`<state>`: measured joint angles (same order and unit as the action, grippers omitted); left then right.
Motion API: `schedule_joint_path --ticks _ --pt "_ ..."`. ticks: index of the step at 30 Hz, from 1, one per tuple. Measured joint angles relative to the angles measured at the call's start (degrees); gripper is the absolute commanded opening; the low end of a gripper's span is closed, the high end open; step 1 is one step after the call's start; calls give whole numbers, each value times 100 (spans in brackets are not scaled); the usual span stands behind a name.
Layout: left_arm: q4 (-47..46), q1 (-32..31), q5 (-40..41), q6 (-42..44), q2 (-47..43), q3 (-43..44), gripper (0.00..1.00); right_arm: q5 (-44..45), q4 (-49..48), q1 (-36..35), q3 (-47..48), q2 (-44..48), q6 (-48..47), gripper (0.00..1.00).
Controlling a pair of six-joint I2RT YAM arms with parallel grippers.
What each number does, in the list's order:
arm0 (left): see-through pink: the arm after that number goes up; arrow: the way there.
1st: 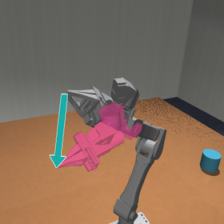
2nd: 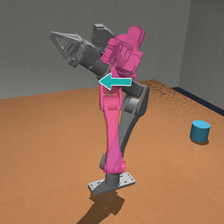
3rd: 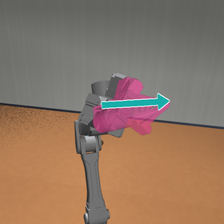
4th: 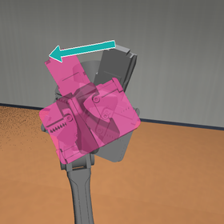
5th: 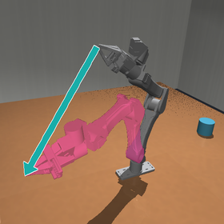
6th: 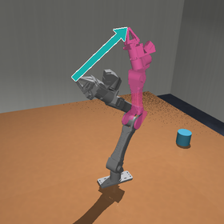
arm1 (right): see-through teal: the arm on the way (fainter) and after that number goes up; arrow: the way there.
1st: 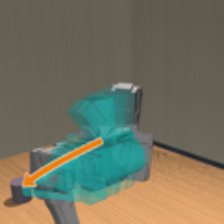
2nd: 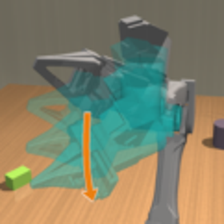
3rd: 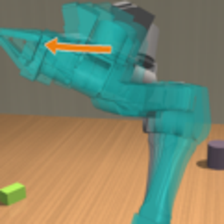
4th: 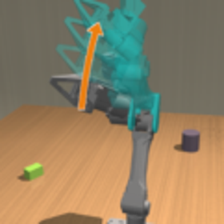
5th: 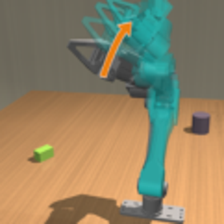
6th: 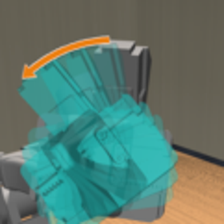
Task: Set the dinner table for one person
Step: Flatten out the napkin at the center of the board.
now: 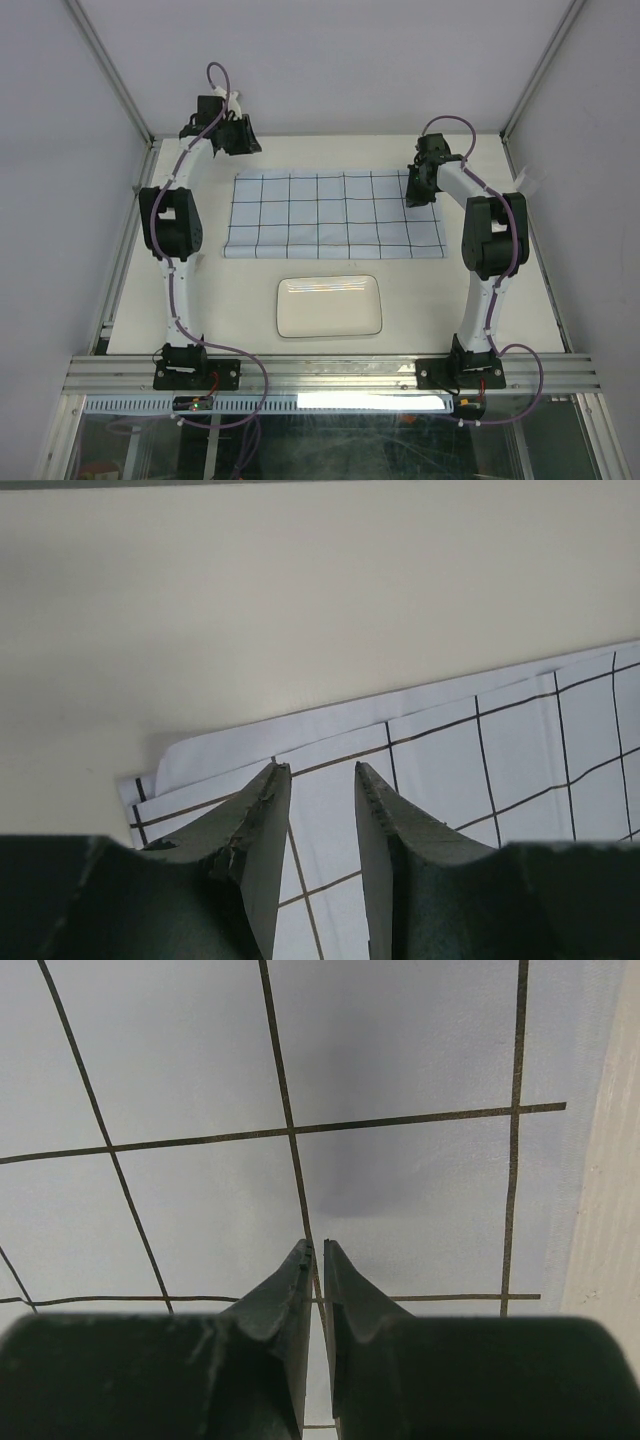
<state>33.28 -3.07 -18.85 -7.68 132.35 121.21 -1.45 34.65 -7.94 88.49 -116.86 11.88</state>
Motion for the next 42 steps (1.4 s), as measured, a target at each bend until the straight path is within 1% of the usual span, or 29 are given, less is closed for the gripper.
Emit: schedule_joint_path --ticks 6,10,16,26,37,42 --pt "-568 -103 -382 -192 94 -463 27 0 0 0 0 0 2 12" --pt "-927 -101 -437 -332 149 -949 27 2 0 0 0 0 0 12" --pt "-1108 -96 -422 -485 308 -1290 29 2 -2 0 0 0 0 12" --pt "-1123 -52 92 -540 341 -1360 29 107 -2 11 0 0 0 12" --pt "-1209 168 308 -546 219 -1572 29 280 0 94 164 0 0 12" --pt "-1128 199 459 -584 116 -1593 33 411 -7 177 374 -4 -35 12"
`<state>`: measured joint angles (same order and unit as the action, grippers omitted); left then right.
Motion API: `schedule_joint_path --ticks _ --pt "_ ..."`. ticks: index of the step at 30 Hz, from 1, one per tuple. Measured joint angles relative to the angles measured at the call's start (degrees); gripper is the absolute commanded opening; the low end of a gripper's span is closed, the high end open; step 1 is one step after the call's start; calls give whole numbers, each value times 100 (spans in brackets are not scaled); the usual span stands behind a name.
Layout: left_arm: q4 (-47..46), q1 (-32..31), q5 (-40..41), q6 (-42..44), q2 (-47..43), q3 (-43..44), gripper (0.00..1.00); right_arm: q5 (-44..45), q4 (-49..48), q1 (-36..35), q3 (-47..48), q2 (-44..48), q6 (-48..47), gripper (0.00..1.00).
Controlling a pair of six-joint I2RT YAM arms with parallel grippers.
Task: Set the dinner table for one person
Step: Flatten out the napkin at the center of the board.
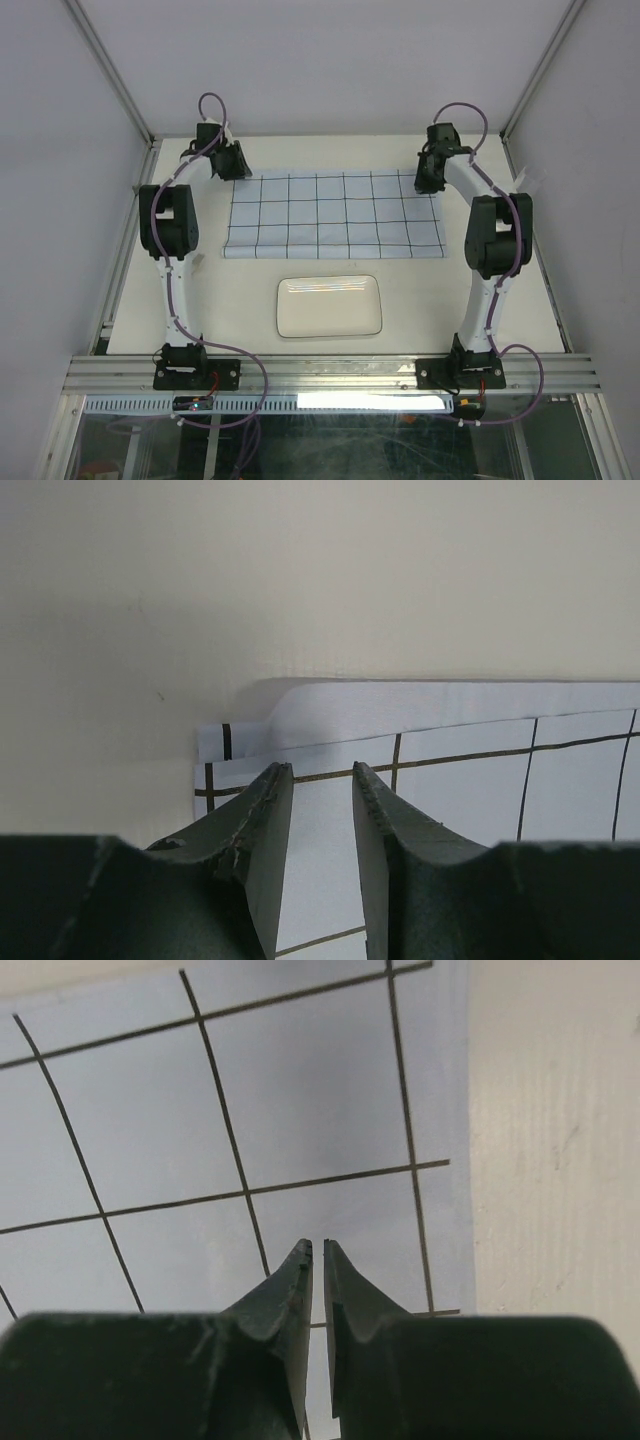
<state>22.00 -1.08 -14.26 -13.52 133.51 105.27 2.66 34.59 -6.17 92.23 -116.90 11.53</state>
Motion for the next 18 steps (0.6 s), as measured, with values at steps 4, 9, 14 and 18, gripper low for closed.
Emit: schedule_joint_path --ticks 4,9,14,18 --pt "114 9 81 0 -46 160 34 105 -42 162 380 -138 -79 13" --pt "195 46 79 0 -48 433 35 -11 -186 549 1102 -675 -157 16" --pt "293 98 76 4 -48 573 36 -485 -275 894 1775 -1368 -326 27" --pt "332 210 74 7 -48 704 36 -824 -286 1012 2208 -1803 -487 36"
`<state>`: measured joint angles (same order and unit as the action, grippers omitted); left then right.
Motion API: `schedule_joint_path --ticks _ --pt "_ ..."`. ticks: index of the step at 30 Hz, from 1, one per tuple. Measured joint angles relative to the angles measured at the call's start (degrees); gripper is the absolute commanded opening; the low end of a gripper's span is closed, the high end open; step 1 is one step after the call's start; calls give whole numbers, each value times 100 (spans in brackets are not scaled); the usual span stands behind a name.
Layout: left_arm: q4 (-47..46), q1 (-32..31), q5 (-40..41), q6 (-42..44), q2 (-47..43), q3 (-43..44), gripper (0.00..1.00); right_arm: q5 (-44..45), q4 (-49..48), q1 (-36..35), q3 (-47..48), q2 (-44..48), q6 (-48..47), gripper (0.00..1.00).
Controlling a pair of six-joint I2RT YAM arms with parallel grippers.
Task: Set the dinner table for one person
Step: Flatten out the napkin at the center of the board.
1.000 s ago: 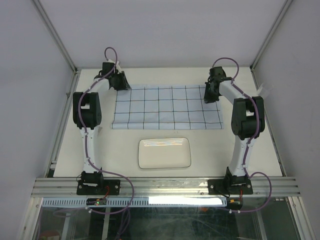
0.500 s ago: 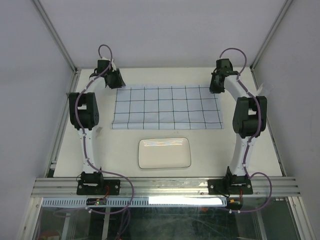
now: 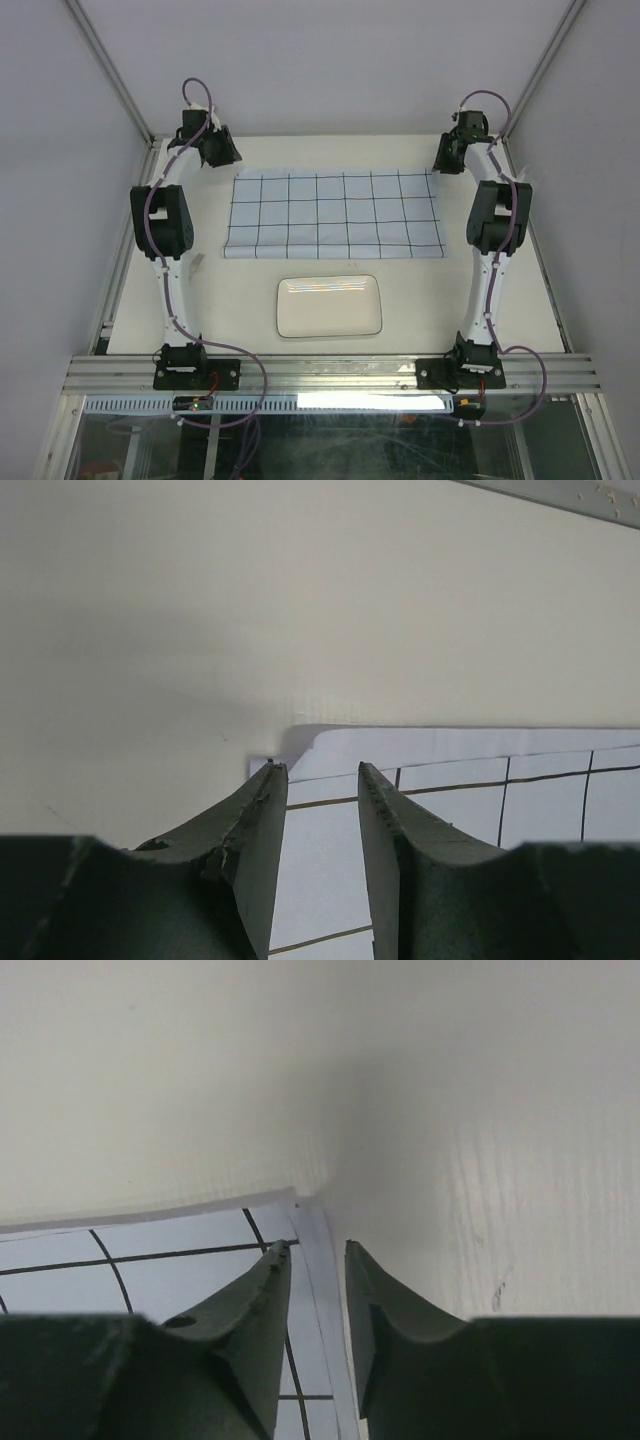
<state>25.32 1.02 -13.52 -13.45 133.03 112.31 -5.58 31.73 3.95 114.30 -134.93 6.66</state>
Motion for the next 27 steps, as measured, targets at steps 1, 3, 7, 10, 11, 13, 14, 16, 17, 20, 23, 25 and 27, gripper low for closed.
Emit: schedule_joint_path --ticks 1,3,7,10,11,13,14,16,17,20,23,25,27 --pt "-2 31 -4 2 0 7 36 -66 -2 4 96 -81 -42 40" --pt "0 107 -2 2 0 15 37 -192 -7 0 291 -214 -116 41" --pt "20 210 0 4 0 13 37 -356 -13 -17 584 -328 -278 41" --pt "22 262 -4 2 0 13 37 -404 -33 -33 699 -328 -376 42" --pt "28 271 -9 0 0 13 38 -417 -59 -35 719 -328 -398 41" --pt "31 273 -13 0 0 13 38 -431 -83 -35 723 -328 -433 42" --pt "31 273 -17 0 0 13 38 -433 -90 -33 723 -334 -450 42" --pt "39 273 -22 0 2 13 38 -431 -98 -33 723 -348 -487 41" --pt "39 273 -26 2 2 13 38 -431 -96 -33 723 -354 -498 41" --pt "39 273 -44 0 15 13 38 -431 -101 -33 723 -358 -527 41" --pt "39 273 -52 0 74 13 38 -431 -103 -33 723 -367 -529 41" --pt "42 273 -55 0 151 13 38 -433 -103 -33 723 -382 -529 41" --pt "50 273 -55 0 234 13 38 -433 -105 -33 723 -426 -529 41"
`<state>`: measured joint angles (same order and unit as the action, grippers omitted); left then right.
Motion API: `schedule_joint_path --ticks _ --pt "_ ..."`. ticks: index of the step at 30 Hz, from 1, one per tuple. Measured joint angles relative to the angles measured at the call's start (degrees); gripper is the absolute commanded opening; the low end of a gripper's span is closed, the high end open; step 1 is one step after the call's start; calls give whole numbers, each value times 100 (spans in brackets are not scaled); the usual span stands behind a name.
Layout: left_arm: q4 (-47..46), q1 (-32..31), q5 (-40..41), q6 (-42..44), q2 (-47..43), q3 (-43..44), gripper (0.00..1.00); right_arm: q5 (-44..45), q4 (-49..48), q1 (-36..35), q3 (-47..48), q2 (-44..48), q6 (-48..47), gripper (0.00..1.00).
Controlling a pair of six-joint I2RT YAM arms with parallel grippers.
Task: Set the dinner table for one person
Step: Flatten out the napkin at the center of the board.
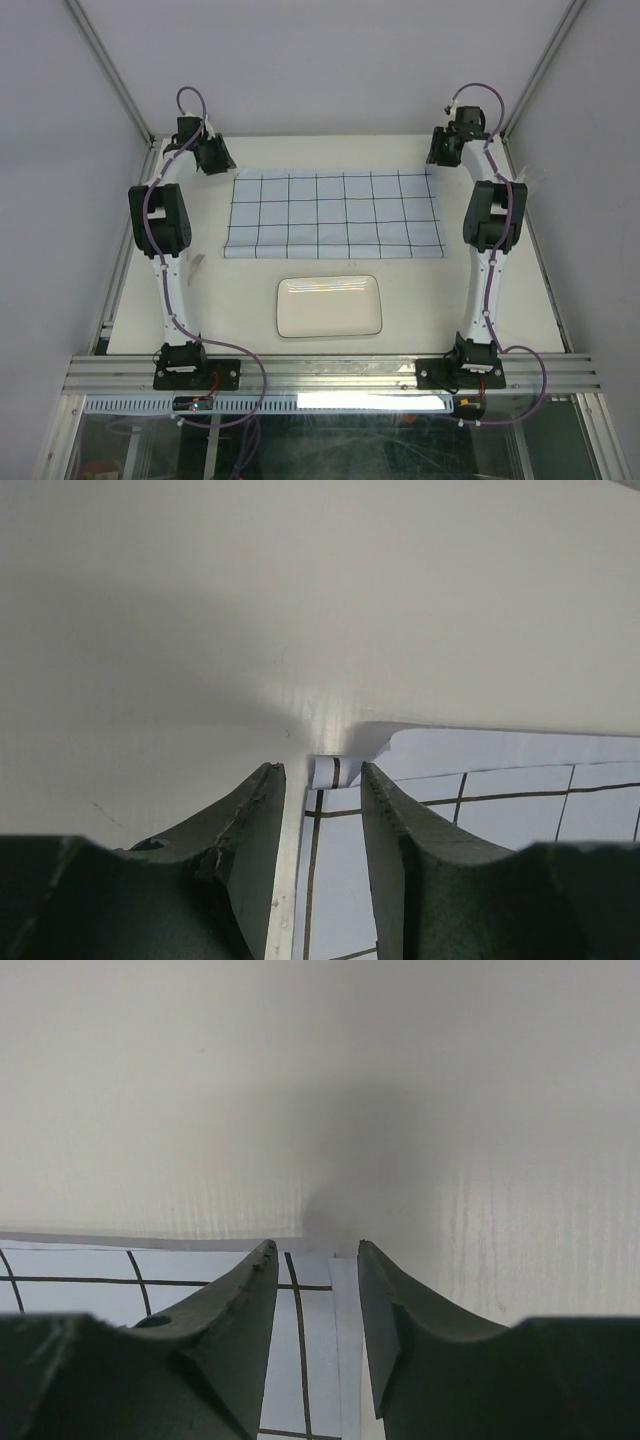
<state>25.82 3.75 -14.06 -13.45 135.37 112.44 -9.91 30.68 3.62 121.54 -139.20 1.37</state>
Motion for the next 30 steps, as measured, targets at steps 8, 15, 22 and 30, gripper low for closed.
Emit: schedule_joint_path --ticks 8,15,22,30 --pt "109 0 -107 -2 149 0 38 -109 0 0 11 -212 22 41" --pt "103 0 -302 -2 216 13 38 -264 -42 0 68 -306 68 41" --pt "-66 0 -553 -48 308 24 38 -354 -44 0 153 -369 92 38" --pt "-175 0 -702 -96 328 20 38 -433 -44 0 168 -385 133 24"
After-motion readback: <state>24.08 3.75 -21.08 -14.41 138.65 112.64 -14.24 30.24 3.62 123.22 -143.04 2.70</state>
